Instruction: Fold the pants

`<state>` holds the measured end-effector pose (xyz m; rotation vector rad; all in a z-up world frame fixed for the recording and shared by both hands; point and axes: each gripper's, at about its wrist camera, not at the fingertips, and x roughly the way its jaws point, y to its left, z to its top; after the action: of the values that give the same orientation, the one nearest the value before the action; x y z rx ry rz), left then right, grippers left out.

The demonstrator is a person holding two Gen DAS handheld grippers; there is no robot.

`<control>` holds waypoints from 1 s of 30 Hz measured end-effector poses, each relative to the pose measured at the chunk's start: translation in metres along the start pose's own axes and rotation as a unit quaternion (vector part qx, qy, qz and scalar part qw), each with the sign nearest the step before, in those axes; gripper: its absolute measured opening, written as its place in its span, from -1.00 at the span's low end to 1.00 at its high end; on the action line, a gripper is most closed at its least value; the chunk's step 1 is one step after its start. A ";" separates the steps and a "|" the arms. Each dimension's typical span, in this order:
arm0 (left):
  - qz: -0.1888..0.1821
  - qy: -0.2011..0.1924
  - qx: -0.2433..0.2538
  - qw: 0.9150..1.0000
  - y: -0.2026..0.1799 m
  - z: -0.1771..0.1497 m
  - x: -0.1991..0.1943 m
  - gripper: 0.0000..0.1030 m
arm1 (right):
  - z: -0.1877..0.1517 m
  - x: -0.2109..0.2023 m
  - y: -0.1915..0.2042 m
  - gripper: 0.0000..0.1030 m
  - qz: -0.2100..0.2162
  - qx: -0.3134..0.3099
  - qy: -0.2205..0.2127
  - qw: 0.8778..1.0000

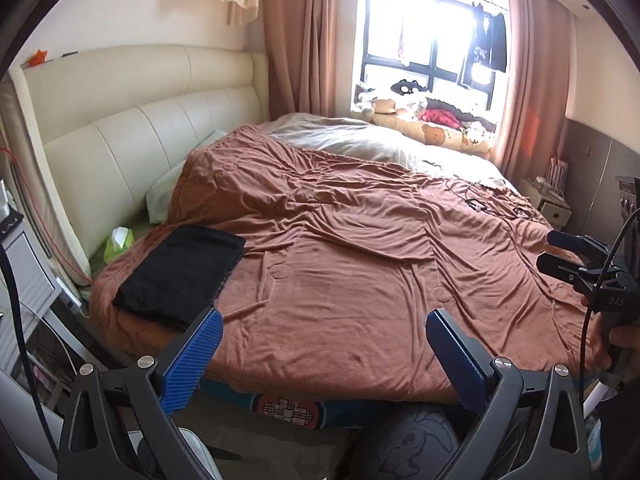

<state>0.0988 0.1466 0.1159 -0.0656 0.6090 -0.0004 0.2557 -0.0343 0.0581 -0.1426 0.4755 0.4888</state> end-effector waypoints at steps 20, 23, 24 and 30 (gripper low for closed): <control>0.000 -0.058 0.012 0.998 -0.057 -0.057 -0.041 0.99 | -0.071 -0.107 -0.018 0.89 -0.040 0.033 -0.060 0.997; 0.004 -0.069 0.013 0.998 -0.065 -0.068 -0.045 0.99 | -0.087 -0.118 -0.022 0.89 -0.046 0.047 -0.062 0.996; 0.004 -0.073 0.012 0.997 -0.067 -0.072 -0.047 0.99 | -0.091 -0.121 -0.021 0.89 -0.049 0.048 -0.062 0.996; -0.003 -0.089 0.001 0.996 -0.079 -0.090 -0.053 0.99 | -0.118 -0.137 -0.012 0.89 -0.059 0.050 -0.070 0.995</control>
<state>0.0053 0.0632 0.0776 -0.0657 0.4313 -0.0006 0.1073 -0.1306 0.0194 -0.0389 0.3520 0.3547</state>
